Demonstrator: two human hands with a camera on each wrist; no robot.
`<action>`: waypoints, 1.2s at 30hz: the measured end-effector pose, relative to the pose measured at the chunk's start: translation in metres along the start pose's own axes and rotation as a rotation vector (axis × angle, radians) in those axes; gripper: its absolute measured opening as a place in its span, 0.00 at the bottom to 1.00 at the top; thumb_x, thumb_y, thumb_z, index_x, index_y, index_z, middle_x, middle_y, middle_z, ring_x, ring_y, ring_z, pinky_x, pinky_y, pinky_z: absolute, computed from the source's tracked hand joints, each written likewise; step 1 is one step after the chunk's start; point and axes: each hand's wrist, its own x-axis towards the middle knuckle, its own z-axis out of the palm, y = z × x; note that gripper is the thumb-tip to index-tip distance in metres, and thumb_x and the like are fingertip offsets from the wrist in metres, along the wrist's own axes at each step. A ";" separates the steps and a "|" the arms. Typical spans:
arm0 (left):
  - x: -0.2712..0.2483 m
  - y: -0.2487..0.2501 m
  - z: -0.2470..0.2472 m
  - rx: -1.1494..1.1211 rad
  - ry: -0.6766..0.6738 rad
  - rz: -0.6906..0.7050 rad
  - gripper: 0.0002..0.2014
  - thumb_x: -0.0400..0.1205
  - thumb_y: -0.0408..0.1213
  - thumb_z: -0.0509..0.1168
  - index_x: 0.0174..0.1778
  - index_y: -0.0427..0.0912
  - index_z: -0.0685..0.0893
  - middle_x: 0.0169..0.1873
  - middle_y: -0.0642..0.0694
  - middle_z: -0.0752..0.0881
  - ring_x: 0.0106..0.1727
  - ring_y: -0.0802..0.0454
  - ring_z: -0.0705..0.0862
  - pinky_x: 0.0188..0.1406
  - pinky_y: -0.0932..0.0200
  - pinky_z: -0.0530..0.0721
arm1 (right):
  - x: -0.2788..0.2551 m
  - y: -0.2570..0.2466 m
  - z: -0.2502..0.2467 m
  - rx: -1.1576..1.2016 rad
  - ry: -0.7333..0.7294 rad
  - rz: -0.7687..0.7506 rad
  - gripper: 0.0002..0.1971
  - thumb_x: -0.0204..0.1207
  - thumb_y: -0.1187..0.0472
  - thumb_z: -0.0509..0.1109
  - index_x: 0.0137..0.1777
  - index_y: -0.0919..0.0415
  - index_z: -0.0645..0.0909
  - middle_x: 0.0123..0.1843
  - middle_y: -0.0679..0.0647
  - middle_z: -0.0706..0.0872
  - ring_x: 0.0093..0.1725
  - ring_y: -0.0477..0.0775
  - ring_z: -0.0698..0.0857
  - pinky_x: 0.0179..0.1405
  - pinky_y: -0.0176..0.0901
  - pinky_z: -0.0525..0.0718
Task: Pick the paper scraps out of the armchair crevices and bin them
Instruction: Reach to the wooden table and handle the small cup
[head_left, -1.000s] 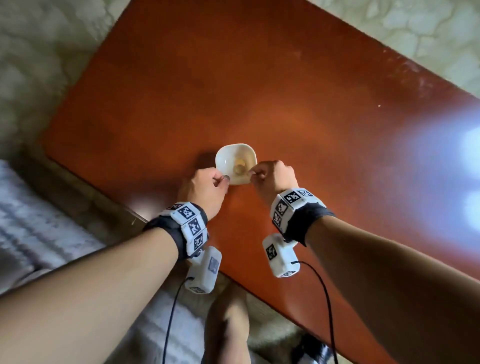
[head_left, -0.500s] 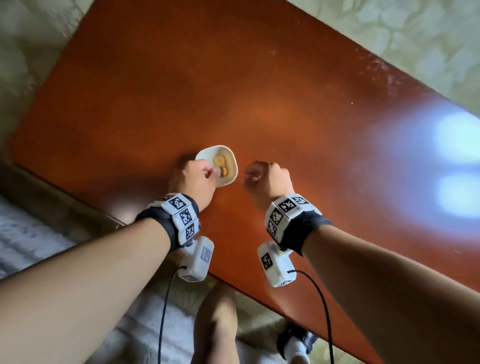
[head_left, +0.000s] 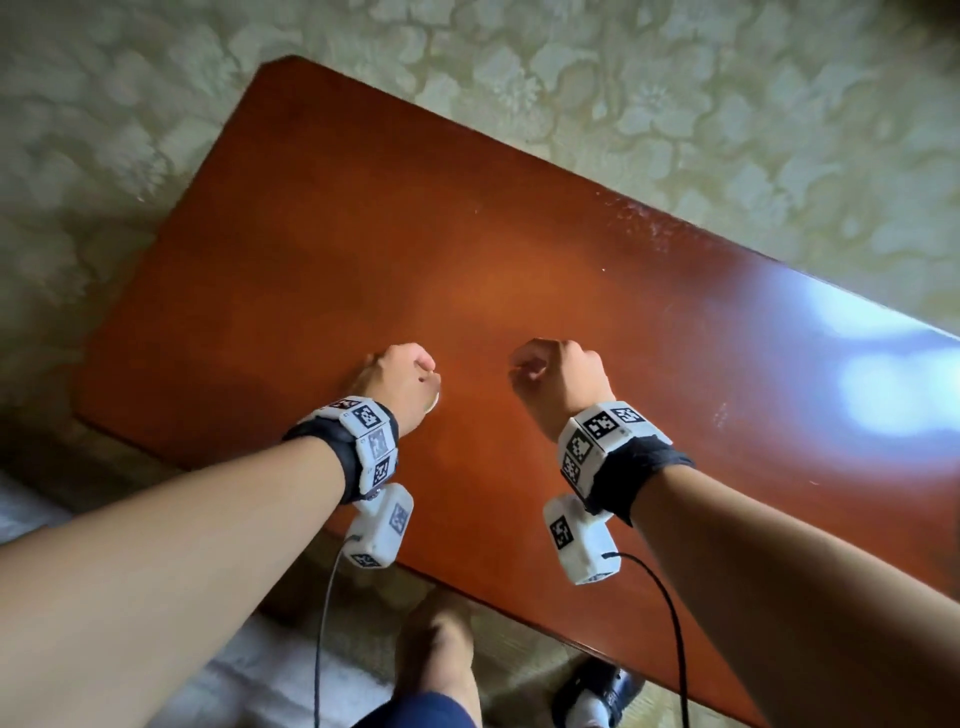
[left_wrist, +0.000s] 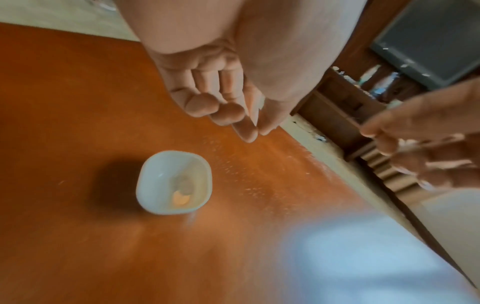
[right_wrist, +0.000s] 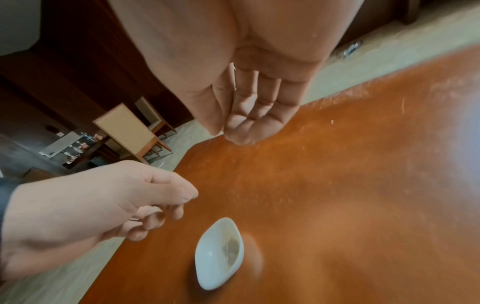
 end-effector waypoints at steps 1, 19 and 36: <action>-0.005 0.016 -0.009 0.025 -0.020 0.032 0.03 0.80 0.47 0.65 0.47 0.56 0.83 0.44 0.51 0.90 0.52 0.44 0.83 0.53 0.52 0.82 | -0.005 -0.005 -0.016 -0.001 0.020 -0.003 0.09 0.75 0.57 0.67 0.50 0.50 0.88 0.47 0.52 0.91 0.46 0.57 0.88 0.51 0.46 0.87; -0.319 0.412 -0.079 0.393 -0.153 1.072 0.03 0.80 0.48 0.65 0.43 0.57 0.83 0.49 0.51 0.90 0.52 0.47 0.86 0.54 0.55 0.84 | -0.373 0.086 -0.325 -0.092 0.633 0.449 0.11 0.74 0.52 0.67 0.54 0.48 0.85 0.50 0.52 0.89 0.52 0.60 0.86 0.51 0.42 0.82; -0.875 0.425 0.154 0.787 -0.594 2.334 0.06 0.79 0.52 0.63 0.45 0.60 0.84 0.45 0.52 0.87 0.45 0.47 0.84 0.48 0.53 0.86 | -0.926 0.176 -0.199 0.233 1.059 1.590 0.12 0.69 0.50 0.68 0.52 0.47 0.84 0.50 0.52 0.88 0.50 0.59 0.86 0.54 0.51 0.86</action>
